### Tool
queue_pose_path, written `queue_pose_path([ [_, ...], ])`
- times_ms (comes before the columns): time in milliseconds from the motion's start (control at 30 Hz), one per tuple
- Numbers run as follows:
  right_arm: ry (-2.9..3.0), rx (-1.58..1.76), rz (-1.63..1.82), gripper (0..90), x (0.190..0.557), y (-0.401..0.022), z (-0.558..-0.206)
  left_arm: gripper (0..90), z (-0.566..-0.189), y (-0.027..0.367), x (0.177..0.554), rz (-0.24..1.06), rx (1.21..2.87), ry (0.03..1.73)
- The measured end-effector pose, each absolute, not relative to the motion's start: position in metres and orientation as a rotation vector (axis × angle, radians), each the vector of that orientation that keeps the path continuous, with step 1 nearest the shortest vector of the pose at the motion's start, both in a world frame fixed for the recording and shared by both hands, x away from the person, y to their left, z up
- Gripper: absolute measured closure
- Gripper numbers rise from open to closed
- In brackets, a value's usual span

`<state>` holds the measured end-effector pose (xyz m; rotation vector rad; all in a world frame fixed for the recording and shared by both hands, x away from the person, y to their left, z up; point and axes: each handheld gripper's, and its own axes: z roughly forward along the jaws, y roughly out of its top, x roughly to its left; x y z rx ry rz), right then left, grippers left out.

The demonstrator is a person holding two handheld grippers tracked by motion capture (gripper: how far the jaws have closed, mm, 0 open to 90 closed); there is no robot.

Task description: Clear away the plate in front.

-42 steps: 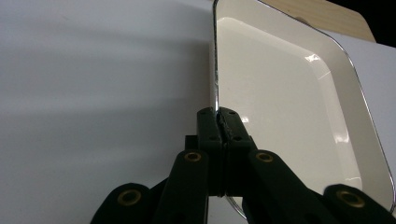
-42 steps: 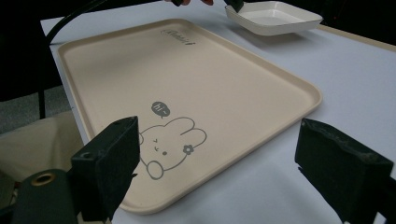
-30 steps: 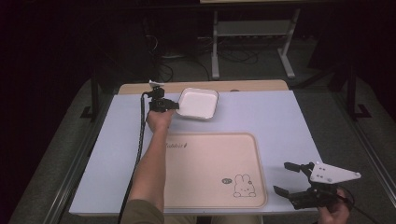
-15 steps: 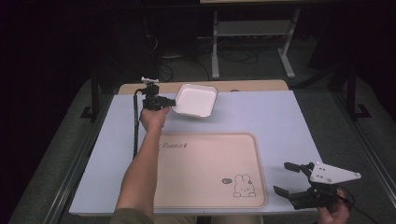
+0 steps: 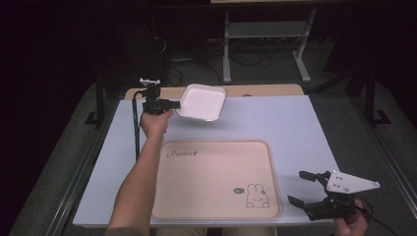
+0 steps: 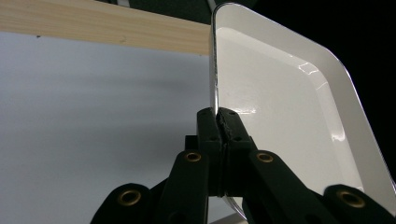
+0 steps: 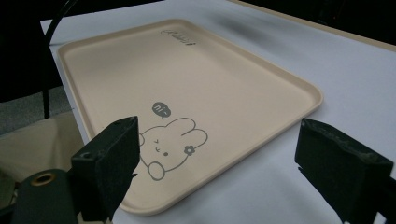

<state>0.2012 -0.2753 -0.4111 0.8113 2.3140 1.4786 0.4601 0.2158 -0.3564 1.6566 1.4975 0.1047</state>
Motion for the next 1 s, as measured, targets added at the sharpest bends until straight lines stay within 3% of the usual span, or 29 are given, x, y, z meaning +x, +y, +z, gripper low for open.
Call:
queue_pose_path([
  [1000, 2.334, 0.798, 1.464, 13.1, 0.2, -0.271, -0.411, 88.7, -0.355, 0.223, 0.411, 0.099, 1.644, 1.458],
])
